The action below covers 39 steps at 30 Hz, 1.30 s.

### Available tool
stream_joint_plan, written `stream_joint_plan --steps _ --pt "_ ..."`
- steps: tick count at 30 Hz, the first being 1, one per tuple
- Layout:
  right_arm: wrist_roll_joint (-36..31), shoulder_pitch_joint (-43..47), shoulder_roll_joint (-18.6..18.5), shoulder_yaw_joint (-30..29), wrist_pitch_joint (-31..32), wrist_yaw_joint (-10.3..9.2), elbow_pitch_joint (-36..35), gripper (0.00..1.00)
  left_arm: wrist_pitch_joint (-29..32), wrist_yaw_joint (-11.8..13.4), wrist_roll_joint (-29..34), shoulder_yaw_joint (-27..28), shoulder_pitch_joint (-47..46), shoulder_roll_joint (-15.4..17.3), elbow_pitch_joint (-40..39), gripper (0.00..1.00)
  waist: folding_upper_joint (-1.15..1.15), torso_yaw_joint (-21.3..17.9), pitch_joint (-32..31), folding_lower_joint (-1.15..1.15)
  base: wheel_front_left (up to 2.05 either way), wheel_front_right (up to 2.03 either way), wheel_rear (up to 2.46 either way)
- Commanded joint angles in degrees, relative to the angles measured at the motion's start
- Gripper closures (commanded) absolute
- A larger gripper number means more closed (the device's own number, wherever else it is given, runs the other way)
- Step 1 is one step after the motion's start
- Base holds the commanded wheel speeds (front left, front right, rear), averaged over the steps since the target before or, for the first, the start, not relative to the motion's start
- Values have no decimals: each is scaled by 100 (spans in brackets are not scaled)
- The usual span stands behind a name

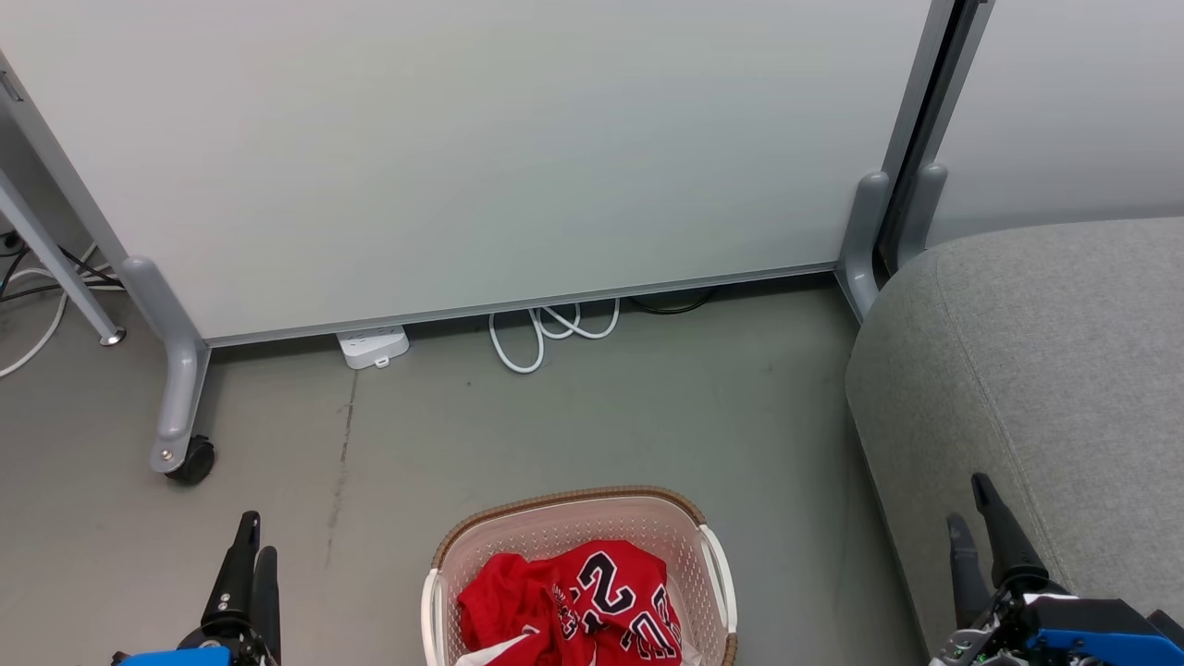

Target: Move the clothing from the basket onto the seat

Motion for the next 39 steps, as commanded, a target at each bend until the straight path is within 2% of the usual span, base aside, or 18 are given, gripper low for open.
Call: stream_joint_plan --steps 1,6,11,27,39 --pt "-39 -116 -11 63 -55 7 -134 0 -57 -7 32 -34 -103 47 -108 0 0 1 0 0 0 0 0" --pt "-344 -120 -12 135 -198 7 -196 0 -199 13 226 -122 -117 54 -139 0 0 4 -1 0 0 0 0" --pt "-972 -106 -14 166 -332 8 -258 0 -334 102 688 -241 -121 61 -209 0 0 15 0 0 0 0 0" --pt "-3293 -26 -20 209 -713 9 -477 0 -713 355 2917 -719 -123 81 -473 0 0 45 24 0 0 0 0" --pt "-4482 22 -24 282 -830 10 -583 0 -960 471 4184 -930 -145 93 -501 0 0 66 47 0 0 0 0"
